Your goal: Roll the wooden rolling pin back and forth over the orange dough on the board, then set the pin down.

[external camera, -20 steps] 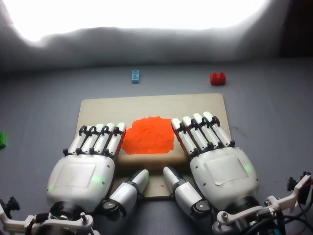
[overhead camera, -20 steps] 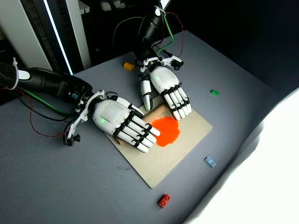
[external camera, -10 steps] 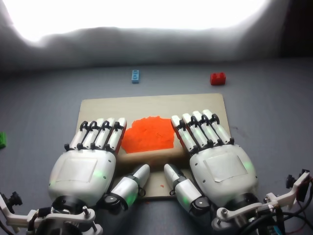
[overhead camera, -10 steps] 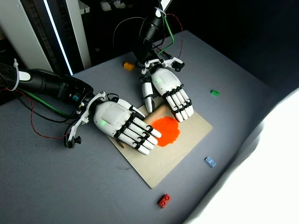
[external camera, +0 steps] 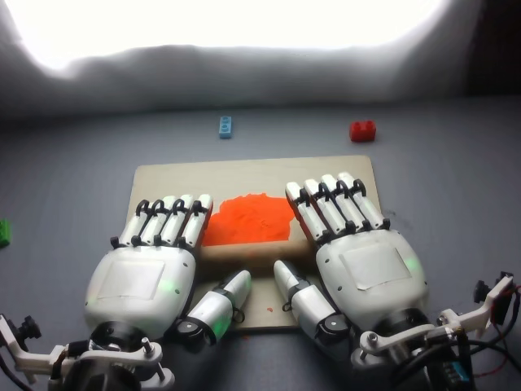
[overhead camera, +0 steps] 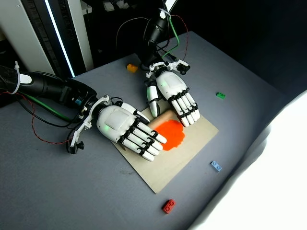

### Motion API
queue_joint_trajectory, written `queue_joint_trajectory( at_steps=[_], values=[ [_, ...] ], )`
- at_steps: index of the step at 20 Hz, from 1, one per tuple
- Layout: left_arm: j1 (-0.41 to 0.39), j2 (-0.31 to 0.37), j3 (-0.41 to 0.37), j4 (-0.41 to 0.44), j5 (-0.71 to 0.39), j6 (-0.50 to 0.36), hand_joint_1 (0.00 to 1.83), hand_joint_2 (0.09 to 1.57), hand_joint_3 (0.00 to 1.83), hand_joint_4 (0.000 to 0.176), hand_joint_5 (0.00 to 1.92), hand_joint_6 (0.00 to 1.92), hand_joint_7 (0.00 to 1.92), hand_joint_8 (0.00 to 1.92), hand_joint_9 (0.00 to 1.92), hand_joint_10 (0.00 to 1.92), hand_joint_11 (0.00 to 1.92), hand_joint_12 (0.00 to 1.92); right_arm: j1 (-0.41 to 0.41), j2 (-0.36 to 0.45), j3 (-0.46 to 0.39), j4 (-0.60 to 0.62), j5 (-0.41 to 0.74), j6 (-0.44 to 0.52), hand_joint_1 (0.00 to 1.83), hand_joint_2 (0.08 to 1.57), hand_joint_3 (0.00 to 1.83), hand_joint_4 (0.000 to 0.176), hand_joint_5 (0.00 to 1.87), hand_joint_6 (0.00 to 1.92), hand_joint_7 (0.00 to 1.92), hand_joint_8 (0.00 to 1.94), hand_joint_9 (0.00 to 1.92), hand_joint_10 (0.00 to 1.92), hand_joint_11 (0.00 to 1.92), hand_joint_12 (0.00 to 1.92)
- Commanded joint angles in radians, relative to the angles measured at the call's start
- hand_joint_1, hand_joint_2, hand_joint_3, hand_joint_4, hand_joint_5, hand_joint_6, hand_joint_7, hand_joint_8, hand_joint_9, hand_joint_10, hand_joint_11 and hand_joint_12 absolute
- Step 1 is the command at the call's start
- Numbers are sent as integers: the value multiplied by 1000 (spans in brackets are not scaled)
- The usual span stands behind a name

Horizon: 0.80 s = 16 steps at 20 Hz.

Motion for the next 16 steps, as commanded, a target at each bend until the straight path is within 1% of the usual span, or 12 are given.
queue_joint_trajectory(
  at_steps=[1, 4, 11, 14, 16],
  values=[
    [-9, -2, 6, 53, -90, 2, 0, 1367, 5, 0, 9, 1, 73, 2, 88, 6, 0, 393, 5, 0, 4, -69, 87, 9, 0, 1450, 44, 0, 70, 25, 69, 20, 8, 4, 0, 0],
    [-15, -3, 11, 50, -81, 2, 0, 1374, 6, 0, 0, 0, 49, 1, 70, 1, 0, 362, 7, 0, 9, -69, 79, 15, 0, 1449, 42, 0, 78, 28, 79, 21, 23, 9, 0, 0],
    [-32, -10, 29, 40, -64, 2, 0, 1375, 5, 0, 0, 0, 49, 1, 70, 1, 0, 357, 9, 0, 18, -67, 61, 35, 0, 1450, 39, 0, 78, 27, 80, 18, 22, 9, 0, 0],
    [-35, -13, 37, 38, -57, 2, 0, 1364, 0, 0, 16, 4, 61, 3, 59, 0, 0, 381, 12, 0, 28, -63, 47, 44, 0, 1467, 45, 0, 53, 16, 43, 1, 0, 0, 0, 0],
    [-37, -15, 40, 33, -53, 2, 0, 1404, 15, 0, 52, 11, 53, 0, 38, 0, 0, 353, 16, 0, 35, -50, 44, 47, 0, 1451, 37, 0, 67, 22, 70, 13, 4, 2, 0, 0]
  ],
)
